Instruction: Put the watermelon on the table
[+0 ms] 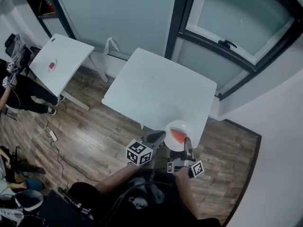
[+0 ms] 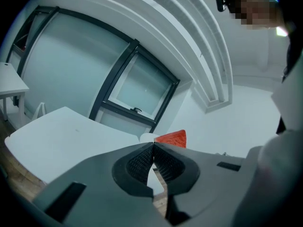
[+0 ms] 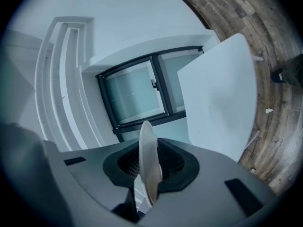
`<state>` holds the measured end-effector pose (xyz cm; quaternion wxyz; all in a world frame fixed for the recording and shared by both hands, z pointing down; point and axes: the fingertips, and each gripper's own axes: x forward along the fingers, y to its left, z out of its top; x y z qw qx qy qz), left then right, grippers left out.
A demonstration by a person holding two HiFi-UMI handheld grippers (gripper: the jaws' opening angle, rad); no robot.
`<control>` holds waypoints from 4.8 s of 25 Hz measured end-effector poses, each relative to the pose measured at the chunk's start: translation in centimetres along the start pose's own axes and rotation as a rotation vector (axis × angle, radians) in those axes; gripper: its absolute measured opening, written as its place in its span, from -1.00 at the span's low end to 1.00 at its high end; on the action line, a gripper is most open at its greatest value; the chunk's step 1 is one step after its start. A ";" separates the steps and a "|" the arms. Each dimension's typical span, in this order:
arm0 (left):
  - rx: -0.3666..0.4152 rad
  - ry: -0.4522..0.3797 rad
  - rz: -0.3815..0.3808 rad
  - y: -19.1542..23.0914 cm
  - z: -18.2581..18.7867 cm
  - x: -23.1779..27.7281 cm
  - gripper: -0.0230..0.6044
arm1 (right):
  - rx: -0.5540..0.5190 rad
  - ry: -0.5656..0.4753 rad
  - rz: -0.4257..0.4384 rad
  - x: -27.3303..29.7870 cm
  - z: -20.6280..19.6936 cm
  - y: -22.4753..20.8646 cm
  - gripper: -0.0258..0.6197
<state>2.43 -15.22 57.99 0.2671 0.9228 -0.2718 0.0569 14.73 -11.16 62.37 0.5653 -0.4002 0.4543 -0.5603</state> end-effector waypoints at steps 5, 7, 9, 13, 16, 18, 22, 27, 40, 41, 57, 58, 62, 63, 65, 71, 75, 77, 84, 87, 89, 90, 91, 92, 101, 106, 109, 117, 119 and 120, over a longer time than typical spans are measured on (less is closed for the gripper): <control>-0.028 0.034 0.005 2.6 2.0 5.6 -0.91 | -0.033 0.040 -0.021 5.6 3.5 0.1 -0.71; -0.030 0.034 0.030 3.8 3.1 8.0 -0.91 | -0.031 0.037 -0.029 7.9 5.5 0.1 -0.71; -0.040 0.026 0.051 4.9 4.3 10.1 -0.91 | -0.040 0.040 -0.036 10.3 7.3 0.3 -0.71; -0.083 0.003 0.029 6.9 5.5 14.2 -0.91 | -0.031 0.069 -0.057 14.8 10.8 -0.5 -0.71; -0.085 0.008 0.084 9.1 5.5 15.9 -0.91 | -0.050 0.096 -0.074 17.5 12.2 -1.0 -0.71; -0.073 0.029 0.121 10.5 5.4 16.9 -0.91 | -0.048 0.101 -0.085 18.9 12.9 -1.6 -0.71; -0.070 0.073 0.152 13.3 4.8 19.5 -0.91 | -0.052 0.078 -0.115 21.5 14.7 -3.4 -0.71; -0.041 0.099 0.137 17.5 4.5 24.1 -0.91 | -0.085 0.048 -0.135 26.2 16.7 -5.5 -0.71; -0.014 0.143 0.165 28.0 3.8 34.4 -0.91 | -0.072 -0.135 -0.252 38.5 24.8 -16.4 -0.72; -0.019 0.154 0.168 28.4 3.6 34.6 -0.91 | -0.085 -0.149 -0.272 39.0 25.4 -17.3 -0.71; -0.062 0.171 0.135 30.1 4.5 34.1 -0.91 | -0.380 -0.154 -0.658 44.8 29.6 -22.4 -0.66; -0.064 0.172 0.132 30.0 4.5 34.1 -0.91 | -0.475 -0.119 -0.731 44.8 29.8 -22.3 -0.61; -0.048 0.186 0.104 28.9 4.6 34.2 -0.91 | -0.777 -0.009 -0.900 44.4 30.5 -21.3 -0.34; -0.044 0.186 0.096 28.5 4.7 34.2 -0.91 | -0.834 0.004 -0.924 44.0 30.7 -20.9 -0.29; -0.038 0.187 0.083 28.0 4.9 34.0 -0.91 | -0.912 0.014 -0.964 42.9 31.2 -20.5 -0.26; -0.022 0.186 0.058 26.9 5.7 32.7 -0.91 | -1.210 0.169 -0.915 41.4 29.7 -18.1 -0.26; 0.014 0.200 0.058 25.8 6.1 31.0 -0.91 | -1.468 0.295 -0.726 40.7 25.0 -13.8 -0.26; 0.074 0.224 0.048 24.5 6.1 30.1 -0.91 | -1.586 0.338 -0.643 39.7 22.6 -10.8 -0.26; 0.241 0.199 -0.013 17.5 8.6 25.6 -0.91 | -1.800 0.369 -0.446 32.3 13.1 -1.2 -0.35; 0.220 0.133 -0.027 14.3 9.8 23.7 -0.91 | -1.740 0.391 -0.446 28.0 10.3 -0.2 -0.54; 0.196 0.103 -0.074 11.8 10.2 22.7 -0.91 | -1.640 0.484 -0.423 25.6 7.9 -0.1 -0.63; 0.196 0.097 -0.102 10.7 10.3 22.4 -0.91 | -1.610 0.522 -0.407 24.6 6.9 0.2 -0.68; 0.215 0.101 -0.116 9.9 10.2 22.0 -0.91 | -1.606 0.547 -0.399 23.7 6.2 0.6 -0.76; 0.251 0.114 -0.114 9.4 9.9 21.8 -0.91 | -1.620 0.560 -0.400 22.9 5.9 0.8 -0.82; 0.341 0.216 0.000 10.1 7.6 22.0 -0.91 | -1.676 0.567 -0.495 22.0 8.2 0.0 -0.88; 0.311 0.258 0.004 10.9 6.3 21.9 -0.91 | -1.687 0.533 -0.514 21.9 8.9 0.4 -0.88; 0.296 0.272 0.020 11.3 6.1 21.6 -0.91 | -1.677 0.505 -0.514 21.7 9.3 0.8 -0.88; 0.319 0.282 0.002 11.0 5.8 21.2 -0.91 | -1.661 0.467 -0.509 21.9 9.8 1.0 -0.88; 0.318 0.273 0.000 10.8 6.0 21.3 -0.91 | -1.656 0.467 -0.508 22.1 9.9 1.0 -0.88; 0.317 0.269 -0.001 10.7 6.1 21.4 -0.91 | -1.653 0.467 -0.508 22.2 10.0 1.0 -0.88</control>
